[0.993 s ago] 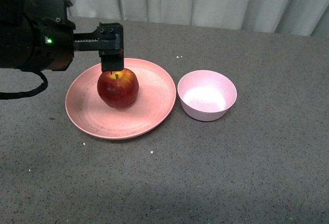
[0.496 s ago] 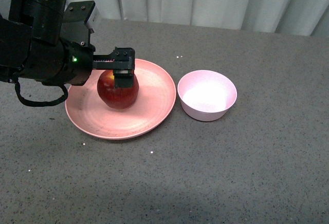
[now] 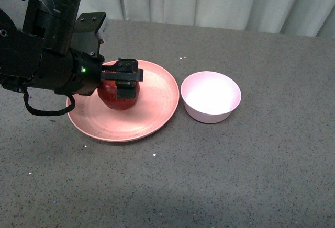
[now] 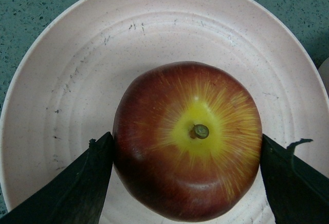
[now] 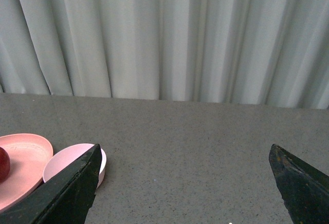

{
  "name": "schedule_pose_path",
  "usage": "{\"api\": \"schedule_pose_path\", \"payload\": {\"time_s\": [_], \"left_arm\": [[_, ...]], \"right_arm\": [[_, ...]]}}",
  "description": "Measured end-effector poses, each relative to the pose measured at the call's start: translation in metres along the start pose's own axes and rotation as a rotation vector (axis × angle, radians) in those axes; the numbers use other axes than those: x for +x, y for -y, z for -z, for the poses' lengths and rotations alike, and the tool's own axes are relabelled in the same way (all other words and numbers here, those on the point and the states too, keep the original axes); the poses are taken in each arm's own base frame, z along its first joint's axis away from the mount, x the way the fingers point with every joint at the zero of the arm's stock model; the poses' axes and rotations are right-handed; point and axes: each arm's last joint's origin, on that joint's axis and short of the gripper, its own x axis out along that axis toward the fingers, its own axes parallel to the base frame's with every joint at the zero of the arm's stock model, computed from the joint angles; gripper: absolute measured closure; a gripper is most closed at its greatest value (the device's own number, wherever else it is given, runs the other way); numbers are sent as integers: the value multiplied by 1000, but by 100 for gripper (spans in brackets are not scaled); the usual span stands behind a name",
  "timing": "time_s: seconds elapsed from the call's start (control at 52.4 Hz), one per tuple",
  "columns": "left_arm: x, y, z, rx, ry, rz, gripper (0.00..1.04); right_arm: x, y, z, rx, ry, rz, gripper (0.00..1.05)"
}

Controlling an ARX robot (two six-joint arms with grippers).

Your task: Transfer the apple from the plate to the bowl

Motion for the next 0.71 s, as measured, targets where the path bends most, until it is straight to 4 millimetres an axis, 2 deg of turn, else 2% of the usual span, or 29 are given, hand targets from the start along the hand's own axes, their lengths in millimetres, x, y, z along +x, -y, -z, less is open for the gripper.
{"api": "schedule_pose_path", "payload": {"time_s": [0.095, 0.344, 0.496, 0.706], "left_arm": [[0, 2, 1, 9, -1, 4, 34], [-5, 16, -2, 24, 8, 53, 35], [-13, 48, -19, 56, 70, 125, 35], [-13, 95, -40, 106, 132, 192, 35]], "right_arm": [[0, 0, 0, 0, 0, 0, 9], [0, 0, 0, 0, 0, 0, 9], [0, 0, 0, 0, 0, 0, 9], [0, 0, 0, 0, 0, 0, 9]]}}
